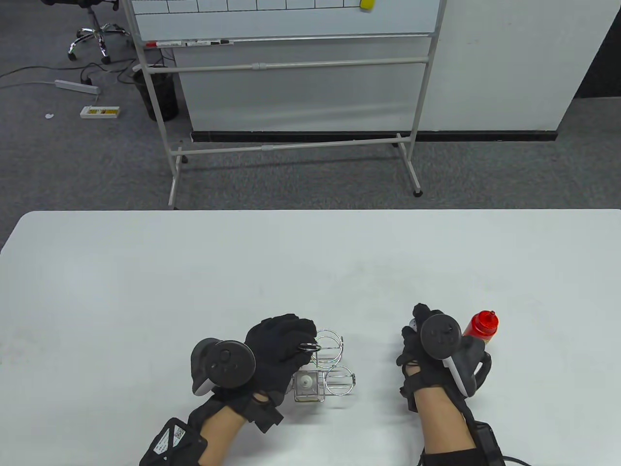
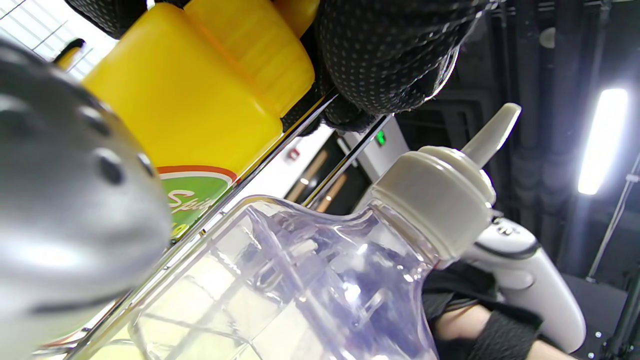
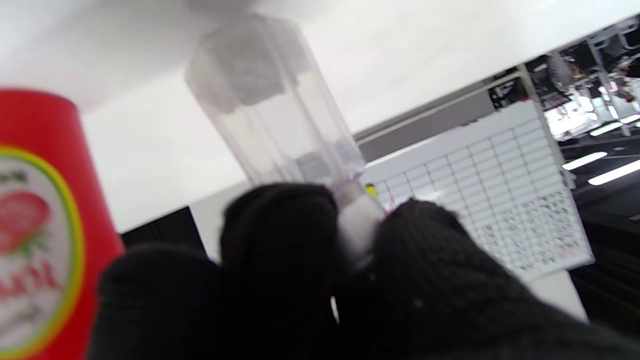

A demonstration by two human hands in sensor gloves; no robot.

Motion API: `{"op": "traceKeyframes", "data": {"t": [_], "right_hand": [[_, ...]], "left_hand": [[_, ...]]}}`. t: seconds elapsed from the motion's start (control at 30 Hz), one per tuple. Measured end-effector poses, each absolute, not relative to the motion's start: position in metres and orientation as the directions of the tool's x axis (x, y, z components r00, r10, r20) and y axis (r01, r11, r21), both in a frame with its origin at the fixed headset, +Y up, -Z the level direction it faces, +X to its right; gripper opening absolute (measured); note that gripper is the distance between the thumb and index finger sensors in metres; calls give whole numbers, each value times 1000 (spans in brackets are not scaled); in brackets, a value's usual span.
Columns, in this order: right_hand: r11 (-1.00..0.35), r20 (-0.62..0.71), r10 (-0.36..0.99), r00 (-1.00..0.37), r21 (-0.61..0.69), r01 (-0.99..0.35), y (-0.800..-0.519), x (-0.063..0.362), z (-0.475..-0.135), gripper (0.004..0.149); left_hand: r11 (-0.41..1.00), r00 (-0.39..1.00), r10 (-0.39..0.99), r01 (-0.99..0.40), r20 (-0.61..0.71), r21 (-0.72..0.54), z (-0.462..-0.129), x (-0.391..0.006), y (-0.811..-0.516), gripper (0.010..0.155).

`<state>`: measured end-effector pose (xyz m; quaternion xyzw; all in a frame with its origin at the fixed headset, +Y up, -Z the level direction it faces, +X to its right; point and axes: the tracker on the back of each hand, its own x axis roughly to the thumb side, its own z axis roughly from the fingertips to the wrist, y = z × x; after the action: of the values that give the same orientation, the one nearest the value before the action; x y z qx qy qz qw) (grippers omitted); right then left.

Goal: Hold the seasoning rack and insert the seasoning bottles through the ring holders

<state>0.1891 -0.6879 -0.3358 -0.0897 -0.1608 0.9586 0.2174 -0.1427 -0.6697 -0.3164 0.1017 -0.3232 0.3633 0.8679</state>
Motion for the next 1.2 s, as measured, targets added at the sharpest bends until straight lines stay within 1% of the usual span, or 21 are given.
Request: {"op": "traceKeyframes", "data": {"t": [0.03,0.07,0.13,0.17,0.2,0.23,0.27,0.3,0.33,0.37,0.47,0.57,0.73,1.07,1.2], "right_hand": [[-839,-61,453,-889,-367,-402,-685,187,-334,65],[-804,82,460,-884,-385,-454,-674,181,-329,66],[-754,264,460,-847,-388,-530,-659,174,-318,67],[-717,372,456,-808,-384,-582,-651,172,-311,68],[-679,464,477,-746,-345,-648,-645,171,-305,68],[-638,594,480,-645,-269,-722,-638,170,-303,68],[-628,630,480,-610,-239,-740,-635,170,-303,68],[-602,662,529,-530,-148,-785,-631,170,-301,68],[-589,673,578,-461,-47,-807,-631,169,-300,67],[-605,686,590,-426,26,-796,-631,164,-301,67],[-674,687,576,-443,92,-733,-640,149,-304,66],[-752,691,530,-492,114,-650,-654,131,-309,66],[-801,691,497,-526,132,-584,-669,119,-314,65],[-830,679,481,-555,149,-538,-680,112,-317,62],[-832,672,486,-558,160,-532,-680,112,-317,61]], "left_hand": [[717,530,564,-695,634,-57,-317,-143,-670,41],[717,530,565,-695,632,-58,-317,-143,-670,41],[717,531,568,-695,629,-60,-317,-143,-670,41],[718,533,567,-694,629,-59,-317,-143,-670,41],[719,535,565,-693,628,-57,-317,-143,-670,41],[720,536,564,-692,628,-56,-317,-143,-670,41],[720,536,564,-692,628,-55,-317,-144,-669,41],[720,537,563,-692,629,-53,-317,-144,-669,41],[719,536,564,-693,628,-53,-317,-144,-669,41],[716,534,565,-696,629,-52,-317,-144,-669,41],[712,530,569,-700,629,-54,-317,-144,-669,41],[707,525,575,-705,628,-58,-317,-145,-669,41],[697,517,586,-715,624,-63,-318,-146,-669,41],[669,484,619,-737,619,-93,-320,-148,-669,41],[658,471,638,-745,609,-113,-322,-149,-671,41]]}}
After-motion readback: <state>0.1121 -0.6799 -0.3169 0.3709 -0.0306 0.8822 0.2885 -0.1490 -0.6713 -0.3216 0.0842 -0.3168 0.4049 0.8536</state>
